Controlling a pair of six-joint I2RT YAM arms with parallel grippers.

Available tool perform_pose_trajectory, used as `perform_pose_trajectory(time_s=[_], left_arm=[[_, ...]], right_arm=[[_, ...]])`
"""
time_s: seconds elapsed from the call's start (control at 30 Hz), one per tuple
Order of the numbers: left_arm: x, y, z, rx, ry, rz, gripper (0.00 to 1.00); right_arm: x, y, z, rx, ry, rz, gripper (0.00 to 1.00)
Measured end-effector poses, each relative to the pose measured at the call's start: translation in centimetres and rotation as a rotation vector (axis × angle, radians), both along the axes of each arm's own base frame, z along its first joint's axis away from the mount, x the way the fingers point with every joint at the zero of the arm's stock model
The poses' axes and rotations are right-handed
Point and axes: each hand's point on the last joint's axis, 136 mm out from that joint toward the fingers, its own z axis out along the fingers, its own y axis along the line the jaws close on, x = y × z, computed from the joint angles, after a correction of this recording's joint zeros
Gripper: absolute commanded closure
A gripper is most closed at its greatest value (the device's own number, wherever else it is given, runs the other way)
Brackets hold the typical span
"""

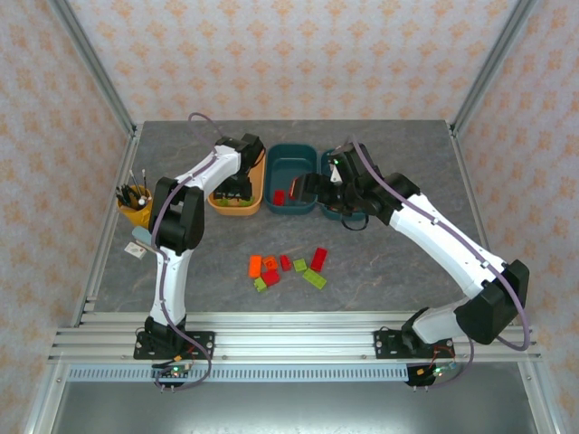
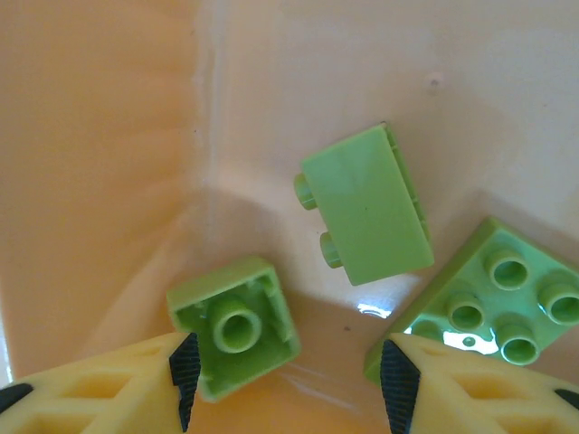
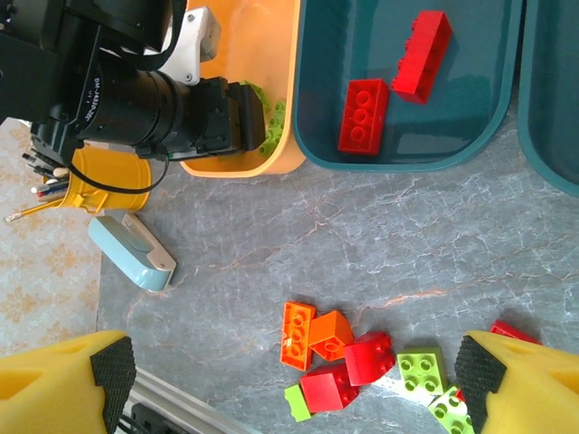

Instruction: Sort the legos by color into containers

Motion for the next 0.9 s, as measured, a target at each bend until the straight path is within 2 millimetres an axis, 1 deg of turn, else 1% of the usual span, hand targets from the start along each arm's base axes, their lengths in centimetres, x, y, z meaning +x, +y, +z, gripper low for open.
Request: perform_pose_trajectory(time_s=[0.07, 0.17, 0.27, 0.37, 0.43, 0.5, 0.57, 0.63, 0.7, 0.77, 0.8, 0.9], left_arm=[[0.1, -0.1, 0.4, -0.003, -0.011, 0.002, 0.39], [0.4, -0.3, 2.5, -0.019, -0.061, 0.005, 0.35], [0.7, -0.9, 6.6, -0.051, -0.159, 0.008, 0.34], [0.3, -1.7, 11.7, -0.103, -0.279, 0.01, 0.33], [-0.6, -2.3, 15.2, -0.16, -0.359, 0.013, 0.33], [-1.8, -2.6, 18.1, -0.218, -0.426, 0.023, 0.34], [-3.5, -2.8, 20.0, -0.27, -0.469, 0.03, 0.34], [-5.7, -3.1, 20.9, -0.316, -0.487, 0.03, 0.34], [-7.9, -3.8, 20.8, -0.35, -0.481, 0.021, 0.34], [-10.2, -4.5, 19.9, -0.372, -0.461, 0.009, 0.34], [-11.7, -4.7, 19.1, -0.378, -0.444, 0.004, 0.34], [-15.9, -4.5, 17.1, -0.388, -0.411, 0.002, 0.34]], right_arm=[[0.0, -0.2, -0.1, -0.012, 0.0, -0.008, 0.08], [0.0, -0.7, -0.4, -0.034, 0.002, -0.02, 0.08], [-0.3, -1.4, -0.5, -0.063, 0.003, -0.035, 0.09], [-0.6, -2.3, -0.3, -0.088, -0.002, -0.053, 0.1], [-1.0, -3.0, -0.1, -0.104, -0.009, -0.065, 0.11], [-1.3, -3.6, 0.2, -0.119, -0.016, -0.07, 0.12], [-1.8, -4.1, 0.4, -0.135, -0.023, -0.071, 0.12], [-2.4, -4.3, 0.4, -0.158, -0.029, -0.06, 0.13], [-3.2, -3.9, 0.3, -0.176, -0.032, -0.034, 0.14], [-4.2, -3.1, 0.2, -0.191, -0.035, 0.0, 0.15], [-4.7, -2.6, 0.1, -0.198, -0.038, 0.022, 0.15], [-6.7, -0.8, -0.5, -0.215, -0.042, 0.095, 0.16]])
